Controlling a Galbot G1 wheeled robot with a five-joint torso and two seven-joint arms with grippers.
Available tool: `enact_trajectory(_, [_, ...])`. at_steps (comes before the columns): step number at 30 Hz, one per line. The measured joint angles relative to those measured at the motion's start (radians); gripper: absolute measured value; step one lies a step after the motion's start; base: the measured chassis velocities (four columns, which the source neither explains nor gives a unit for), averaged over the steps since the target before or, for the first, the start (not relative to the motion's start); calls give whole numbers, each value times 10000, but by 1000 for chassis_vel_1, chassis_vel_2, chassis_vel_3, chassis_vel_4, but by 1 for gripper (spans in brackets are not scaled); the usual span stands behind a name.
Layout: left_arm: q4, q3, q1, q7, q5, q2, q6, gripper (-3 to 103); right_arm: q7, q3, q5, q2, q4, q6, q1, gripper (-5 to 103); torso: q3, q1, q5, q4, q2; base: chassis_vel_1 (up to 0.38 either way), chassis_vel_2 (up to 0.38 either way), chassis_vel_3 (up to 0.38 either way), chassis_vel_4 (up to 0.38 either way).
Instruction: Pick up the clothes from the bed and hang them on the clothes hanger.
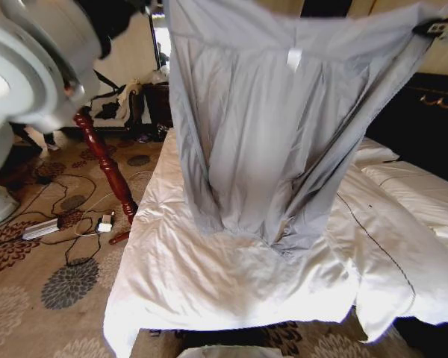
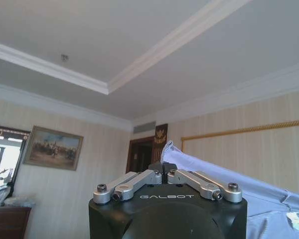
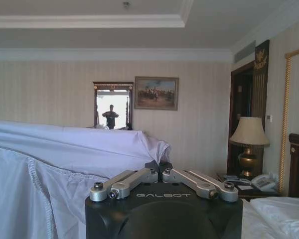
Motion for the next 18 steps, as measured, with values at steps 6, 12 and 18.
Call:
enact_trajectory(6, [-149, 267, 1011, -158, 865, -113, 126, 0, 140, -560, -537, 727, 473, 5, -302, 0, 2, -1, 3, 11, -2, 0, 0, 0, 0])
enact_trajectory(12, [496, 1194, 1533, -468, 2045, -1394, 142, 0, -85, -1679, -1741, 1675, 80, 350, -354, 0, 2, 2, 6, 0, -2, 0, 0, 0, 0])
enact_trajectory(18, [1754, 1902, 1848, -733, 2975, -2686, 280, 0, 381, -5777, -2817, 4376, -720, 463, 2233, 0, 5, 1, 36, -7, -6, 0, 0, 0, 0])
